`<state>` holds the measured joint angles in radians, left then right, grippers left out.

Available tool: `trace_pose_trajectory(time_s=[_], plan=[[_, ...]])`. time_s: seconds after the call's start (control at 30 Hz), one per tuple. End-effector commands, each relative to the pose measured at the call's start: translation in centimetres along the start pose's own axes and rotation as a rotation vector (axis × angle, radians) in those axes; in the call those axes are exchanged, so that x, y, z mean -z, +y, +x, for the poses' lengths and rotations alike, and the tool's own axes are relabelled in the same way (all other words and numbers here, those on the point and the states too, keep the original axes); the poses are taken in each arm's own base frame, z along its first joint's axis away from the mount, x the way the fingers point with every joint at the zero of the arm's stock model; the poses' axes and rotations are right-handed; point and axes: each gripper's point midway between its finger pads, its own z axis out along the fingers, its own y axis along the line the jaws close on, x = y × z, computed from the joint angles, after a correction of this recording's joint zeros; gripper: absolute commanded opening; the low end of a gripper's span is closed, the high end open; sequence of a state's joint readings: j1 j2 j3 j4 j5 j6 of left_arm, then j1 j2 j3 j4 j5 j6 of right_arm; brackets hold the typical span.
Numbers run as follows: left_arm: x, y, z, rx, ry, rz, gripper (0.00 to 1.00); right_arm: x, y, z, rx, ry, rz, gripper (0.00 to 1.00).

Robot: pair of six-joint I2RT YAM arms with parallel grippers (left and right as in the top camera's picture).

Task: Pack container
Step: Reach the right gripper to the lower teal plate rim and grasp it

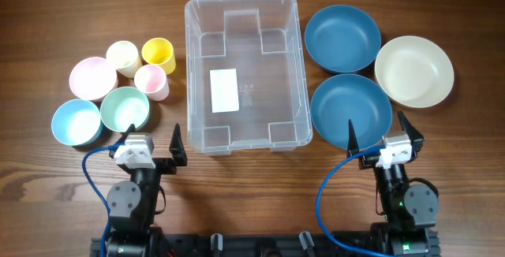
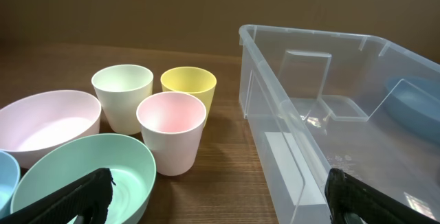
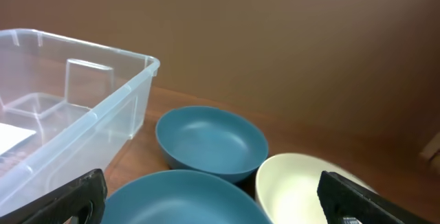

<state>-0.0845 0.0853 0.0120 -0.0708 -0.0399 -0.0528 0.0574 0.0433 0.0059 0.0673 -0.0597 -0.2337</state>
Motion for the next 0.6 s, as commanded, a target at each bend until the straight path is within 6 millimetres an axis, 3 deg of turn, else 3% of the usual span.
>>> trace_pose_trajectory(time_s=[0.0,0.17,0.37,0.57], plan=[[0.0,0.3,0.2,-0.020,0.002,-0.017,1.00,0.1,0.6,-2.0,0.057,-0.084,-0.035,1.00],[-0.1,0.4,0.3,-0.020,0.006,-0.018,1.00,0.3,0.8,-3.5,0.060,-0.146,-0.056,1.00],[-0.1,0.4,0.3,-0.020,0.007,-0.018,1.00,0.1,0.1,-5.6,-0.089,-0.138,-0.052,1.00],[-0.1,0.4,0.3,-0.020,0.007,-0.018,1.00,-2.6,-2.9,-7.5,-0.236,0.078,0.018,1.00]])
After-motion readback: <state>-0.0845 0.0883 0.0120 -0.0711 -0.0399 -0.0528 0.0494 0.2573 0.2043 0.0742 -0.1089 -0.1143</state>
